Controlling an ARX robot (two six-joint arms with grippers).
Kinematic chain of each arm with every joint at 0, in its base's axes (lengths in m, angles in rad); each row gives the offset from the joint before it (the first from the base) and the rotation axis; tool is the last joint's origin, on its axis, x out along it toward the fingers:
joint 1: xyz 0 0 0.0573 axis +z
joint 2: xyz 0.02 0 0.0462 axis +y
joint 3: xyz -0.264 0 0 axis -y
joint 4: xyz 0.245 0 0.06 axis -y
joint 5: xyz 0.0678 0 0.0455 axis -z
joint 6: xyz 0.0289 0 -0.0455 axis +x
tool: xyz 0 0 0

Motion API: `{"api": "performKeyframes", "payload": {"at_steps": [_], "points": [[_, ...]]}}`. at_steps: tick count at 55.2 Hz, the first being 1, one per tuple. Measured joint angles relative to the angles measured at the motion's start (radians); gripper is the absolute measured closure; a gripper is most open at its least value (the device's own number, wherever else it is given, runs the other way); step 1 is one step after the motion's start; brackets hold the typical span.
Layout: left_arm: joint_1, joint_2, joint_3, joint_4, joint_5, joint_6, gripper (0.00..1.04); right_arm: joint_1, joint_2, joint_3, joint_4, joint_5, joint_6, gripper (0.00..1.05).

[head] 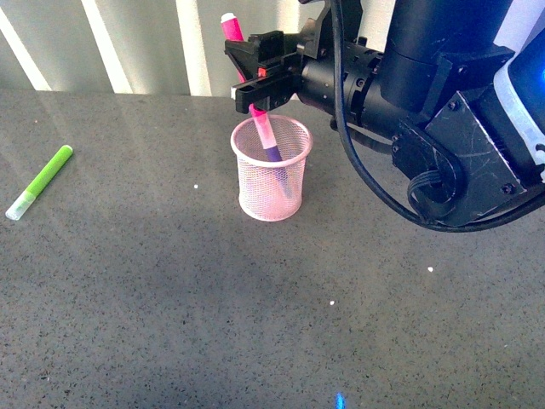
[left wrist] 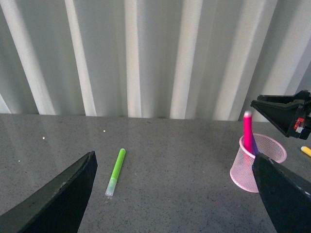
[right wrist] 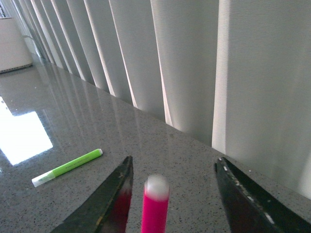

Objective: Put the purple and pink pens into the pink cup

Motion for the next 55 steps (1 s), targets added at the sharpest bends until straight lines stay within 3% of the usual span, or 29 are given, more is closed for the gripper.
{"api": "performKeyframes", "payload": {"at_steps": [16, 38, 48, 55], "points": [[0.000, 0.000, 0.000, 0.000, 0.000, 0.000, 0.07, -0.023, -0.013, -0.024, 0.010, 0.023, 0.011, 0.05], [0.000, 0.000, 0.000, 0.000, 0.000, 0.000, 0.07, -0.108, -0.430, -0.239, -0.024, 0.119, -0.005, 0.07], [0.000, 0.000, 0.000, 0.000, 0.000, 0.000, 0.07, -0.157, -0.743, -0.423, -0.168, 0.201, -0.078, 0.07], [0.000, 0.000, 0.000, 0.000, 0.000, 0.000, 0.07, -0.160, -1.022, -0.515, -0.373, 0.254, -0.132, 0.07]]}}
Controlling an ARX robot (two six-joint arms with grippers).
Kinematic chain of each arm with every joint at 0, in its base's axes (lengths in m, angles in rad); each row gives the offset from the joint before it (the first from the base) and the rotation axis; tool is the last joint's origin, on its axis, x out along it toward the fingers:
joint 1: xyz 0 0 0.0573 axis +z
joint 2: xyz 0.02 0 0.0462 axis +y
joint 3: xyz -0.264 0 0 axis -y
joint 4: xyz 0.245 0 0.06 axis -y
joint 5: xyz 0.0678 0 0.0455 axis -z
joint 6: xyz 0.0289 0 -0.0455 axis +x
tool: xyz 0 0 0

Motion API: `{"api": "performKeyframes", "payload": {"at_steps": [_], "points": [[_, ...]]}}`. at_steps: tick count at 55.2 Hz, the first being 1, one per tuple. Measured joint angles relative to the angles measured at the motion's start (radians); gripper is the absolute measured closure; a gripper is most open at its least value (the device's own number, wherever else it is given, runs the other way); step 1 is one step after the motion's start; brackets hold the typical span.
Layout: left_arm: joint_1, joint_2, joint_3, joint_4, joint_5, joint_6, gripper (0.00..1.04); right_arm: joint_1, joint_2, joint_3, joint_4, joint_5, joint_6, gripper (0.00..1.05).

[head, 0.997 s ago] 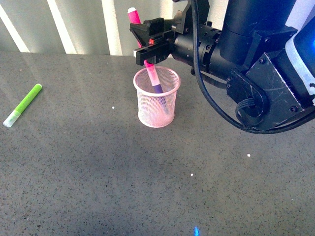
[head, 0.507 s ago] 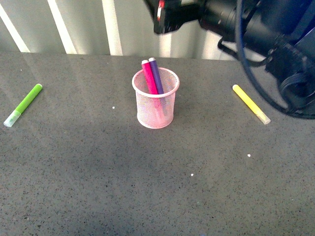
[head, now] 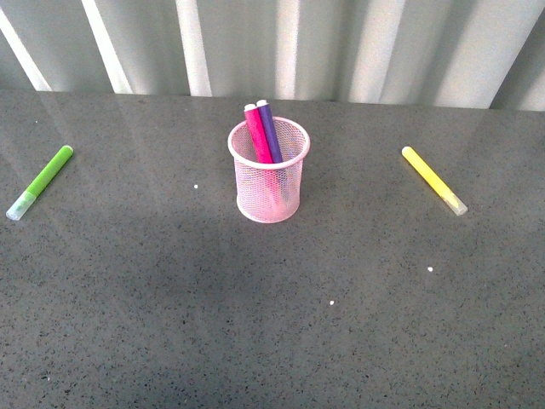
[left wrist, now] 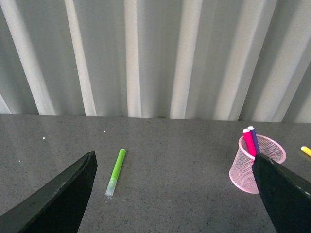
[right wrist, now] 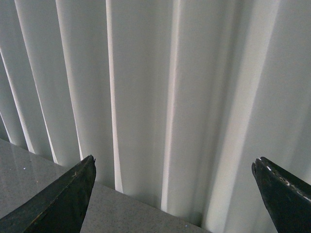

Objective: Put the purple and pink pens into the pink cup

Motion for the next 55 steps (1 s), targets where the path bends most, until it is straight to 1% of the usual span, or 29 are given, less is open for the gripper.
{"api": "performKeyframes", "payload": {"at_steps": [3, 10, 19, 21, 23, 25, 27, 29, 30, 32, 33, 35, 36, 40, 43, 48, 49, 55], "points": [[0.000, 0.000, 0.000, 0.000, 0.000, 0.000, 0.07, 0.000, -0.092, -0.022, -0.062, 0.000, -0.005, 0.07], [0.000, 0.000, 0.000, 0.000, 0.000, 0.000, 0.07, -0.005, -0.349, -0.096, -0.213, 0.040, -0.019, 0.07], [0.000, 0.000, 0.000, 0.000, 0.000, 0.000, 0.07, -0.071, -0.567, -0.219, -0.349, 0.080, -0.045, 0.07], [0.000, 0.000, 0.000, 0.000, 0.000, 0.000, 0.07, -0.081, -0.599, -0.238, -0.389, 0.111, -0.043, 0.08], [0.000, 0.000, 0.000, 0.000, 0.000, 0.000, 0.07, -0.092, -0.640, -0.254, -0.478, 0.219, -0.026, 0.15], [0.000, 0.000, 0.000, 0.000, 0.000, 0.000, 0.07, -0.112, -0.668, -0.279, -0.512, 0.258, -0.019, 0.20], [0.000, 0.000, 0.000, 0.000, 0.000, 0.000, 0.07, -0.148, -0.684, -0.316, -0.508, 0.249, -0.013, 0.25], [0.000, 0.000, 0.000, 0.000, 0.000, 0.000, 0.07, -0.188, -0.691, -0.372, -0.471, 0.247, -0.008, 0.32], [0.000, 0.000, 0.000, 0.000, 0.000, 0.000, 0.07, -0.196, -0.690, -0.385, -0.457, 0.249, -0.006, 0.34], [0.000, 0.000, 0.000, 0.000, 0.000, 0.000, 0.07, -0.216, -0.690, -0.434, -0.408, 0.255, -0.003, 0.41], [0.000, 0.000, 0.000, 0.000, 0.000, 0.000, 0.07, -0.219, -0.690, -0.444, -0.400, 0.255, -0.002, 0.43], [0.000, 0.000, 0.000, 0.000, 0.000, 0.000, 0.07, -0.222, -0.692, -0.483, -0.393, 0.252, 0.000, 0.52], [0.000, 0.000, 0.000, 0.000, 0.000, 0.000, 0.07, -0.222, -0.693, -0.489, -0.393, 0.250, 0.000, 0.54], [0.000, 0.000, 0.000, 0.000, 0.001, 0.000, 0.07, -0.222, -0.721, -0.521, -0.397, 0.243, 0.001, 0.68], [0.000, 0.000, 0.000, 0.000, 0.000, 0.000, 0.07, -0.223, -0.764, -0.535, -0.408, 0.244, 0.002, 0.82], [0.000, 0.000, 0.000, 0.000, 0.000, 0.000, 0.07, -0.223, -0.803, -0.550, -0.425, 0.244, 0.002, 0.97], [0.000, 0.000, 0.000, 0.000, 0.000, 0.000, 0.07, -0.223, -0.815, -0.555, -0.433, 0.243, 0.000, 1.02], [0.000, 0.000, 0.000, 0.000, 0.000, 0.000, 0.07, -0.223, -0.875, -0.582, -0.472, 0.244, 0.002, 1.01]]}}
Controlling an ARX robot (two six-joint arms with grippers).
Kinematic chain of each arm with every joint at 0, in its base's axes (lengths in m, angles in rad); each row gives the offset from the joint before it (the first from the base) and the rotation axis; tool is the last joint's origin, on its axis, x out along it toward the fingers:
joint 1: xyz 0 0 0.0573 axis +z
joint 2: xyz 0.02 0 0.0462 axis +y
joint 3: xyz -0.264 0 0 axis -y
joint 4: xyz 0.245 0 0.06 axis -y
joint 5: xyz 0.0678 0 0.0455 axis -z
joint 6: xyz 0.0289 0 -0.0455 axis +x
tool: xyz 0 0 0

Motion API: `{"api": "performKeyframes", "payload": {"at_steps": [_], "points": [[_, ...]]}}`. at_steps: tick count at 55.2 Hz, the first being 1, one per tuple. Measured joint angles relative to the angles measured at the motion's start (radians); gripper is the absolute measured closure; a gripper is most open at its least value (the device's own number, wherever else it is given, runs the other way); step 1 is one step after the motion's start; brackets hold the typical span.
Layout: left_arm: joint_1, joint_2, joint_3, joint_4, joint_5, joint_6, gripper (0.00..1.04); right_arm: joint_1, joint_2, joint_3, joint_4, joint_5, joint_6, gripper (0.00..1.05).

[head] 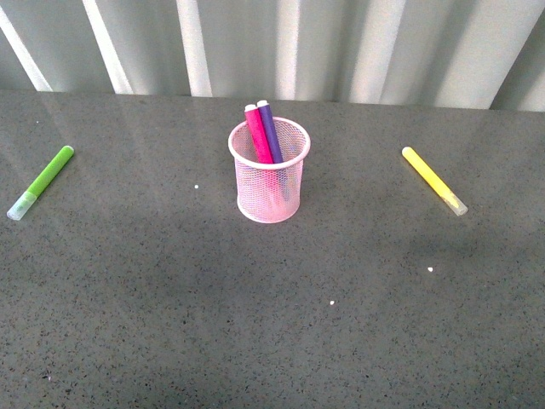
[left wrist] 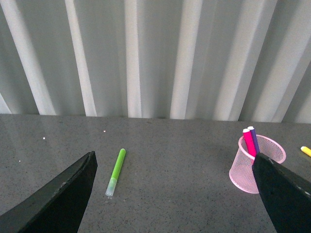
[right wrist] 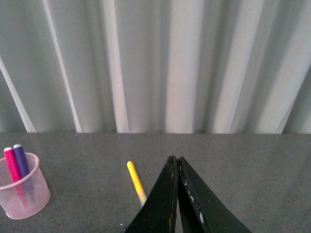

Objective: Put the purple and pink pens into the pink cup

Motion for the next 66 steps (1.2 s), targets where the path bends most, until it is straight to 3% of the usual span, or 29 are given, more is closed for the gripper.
{"api": "performKeyframes", "payload": {"at_steps": [52, 57, 66], "points": [[0.000, 0.000, 0.000, 0.000, 0.000, 0.000, 0.07, 0.000, -0.287, -0.044, -0.216, 0.000, 0.000, 1.01], [0.000, 0.000, 0.000, 0.000, 0.000, 0.000, 0.07, 0.000, -0.417, -0.043, -0.381, 0.000, 0.001, 1.01], [0.000, -0.001, 0.000, 0.000, 0.000, 0.000, 0.07, 0.000, -0.459, -0.043, -0.394, 0.001, 0.002, 1.01]]}}
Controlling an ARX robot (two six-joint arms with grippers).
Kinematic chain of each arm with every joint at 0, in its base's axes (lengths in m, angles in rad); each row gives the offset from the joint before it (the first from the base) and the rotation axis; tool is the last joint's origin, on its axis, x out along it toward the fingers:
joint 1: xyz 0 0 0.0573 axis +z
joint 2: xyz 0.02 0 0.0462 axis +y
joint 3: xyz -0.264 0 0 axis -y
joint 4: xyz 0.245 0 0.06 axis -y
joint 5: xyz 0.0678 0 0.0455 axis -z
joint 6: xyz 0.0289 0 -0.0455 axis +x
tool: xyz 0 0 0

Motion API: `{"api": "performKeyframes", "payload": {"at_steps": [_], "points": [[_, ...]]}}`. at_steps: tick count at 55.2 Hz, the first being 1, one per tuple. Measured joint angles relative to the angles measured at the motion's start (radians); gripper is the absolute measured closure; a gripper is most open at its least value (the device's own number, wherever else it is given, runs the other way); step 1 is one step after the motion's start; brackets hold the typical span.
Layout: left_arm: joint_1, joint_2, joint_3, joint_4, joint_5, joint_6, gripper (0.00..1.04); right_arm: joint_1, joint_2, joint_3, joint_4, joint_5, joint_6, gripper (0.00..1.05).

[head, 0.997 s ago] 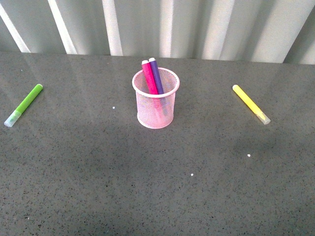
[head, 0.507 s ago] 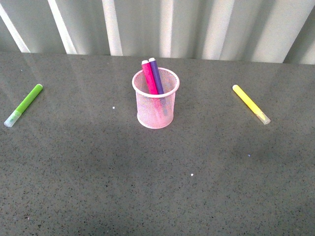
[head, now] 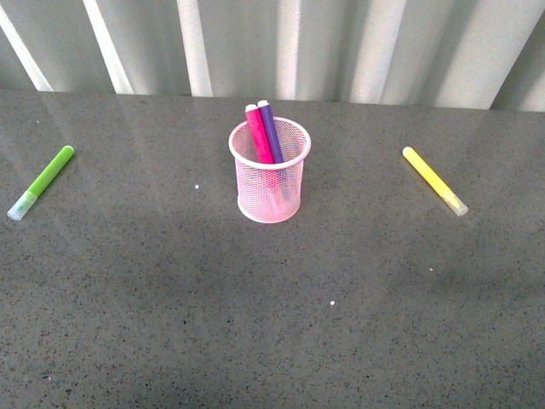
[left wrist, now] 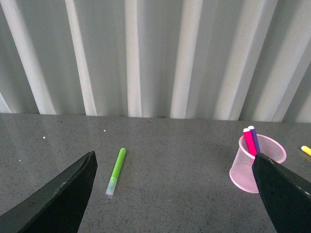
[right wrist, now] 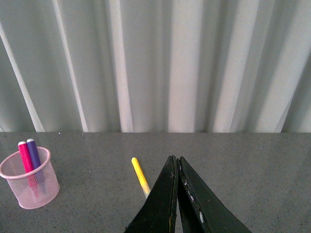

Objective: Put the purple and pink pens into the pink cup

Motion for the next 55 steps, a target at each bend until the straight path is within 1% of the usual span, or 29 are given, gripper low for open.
{"api": "performKeyframes", "payload": {"at_steps": [22, 27, 29, 31, 32, 35, 39, 44, 47, 48, 49, 51, 52, 55], "points": [[0.000, 0.000, 0.000, 0.000, 0.000, 0.000, 0.07, 0.000, 0.000, 0.000, 0.000, 0.000, 0.005, 1.00], [0.000, 0.000, 0.000, 0.000, 0.000, 0.000, 0.07, 0.000, 0.000, 0.000, 0.000, 0.000, 0.006, 0.87], [0.000, 0.000, 0.000, 0.000, 0.000, 0.000, 0.07, 0.000, 0.000, 0.000, 0.000, 0.000, 0.006, 0.80], [0.000, 0.000, 0.000, 0.000, 0.000, 0.000, 0.07, 0.000, 0.000, 0.000, 0.000, 0.000, 0.006, 0.69], [0.000, 0.000, 0.000, 0.000, 0.000, 0.000, 0.07, 0.000, 0.000, 0.000, 0.000, 0.000, 0.006, 0.68], [0.000, 0.000, 0.000, 0.000, 0.000, 0.000, 0.07, 0.000, 0.000, 0.000, 0.000, 0.000, 0.006, 0.57], [0.000, 0.000, 0.000, 0.000, 0.000, 0.000, 0.07, 0.000, 0.000, 0.000, 0.000, 0.000, 0.006, 0.46], [0.000, 0.000, 0.000, 0.000, 0.000, 0.000, 0.07, 0.000, 0.000, 0.000, 0.000, 0.000, 0.006, 0.30], [0.000, 0.000, 0.000, 0.000, 0.000, 0.000, 0.07, 0.000, 0.000, 0.000, 0.000, 0.000, 0.006, 0.23], [0.000, 0.000, 0.000, 0.000, 0.000, 0.000, 0.07, 0.000, 0.000, 0.000, 0.000, 0.000, 0.006, 0.18], [0.000, 0.000, 0.000, 0.000, 0.000, 0.000, 0.07, 0.000, 0.000, 0.000, 0.000, 0.000, 0.006, 0.16], [0.000, 0.000, 0.000, 0.000, 0.000, 0.000, 0.07, 0.000, 0.000, 0.000, 0.000, 0.000, 0.006, 0.07], [0.000, 0.000, 0.000, 0.000, 0.000, 0.000, 0.07, 0.000, 0.000, 0.000, 0.000, 0.000, 0.007, 0.05], [0.000, 0.000, 0.000, 0.000, 0.000, 0.000, 0.07, 0.000, 0.000, 0.000, 0.000, 0.000, 0.006, 0.07]]}}
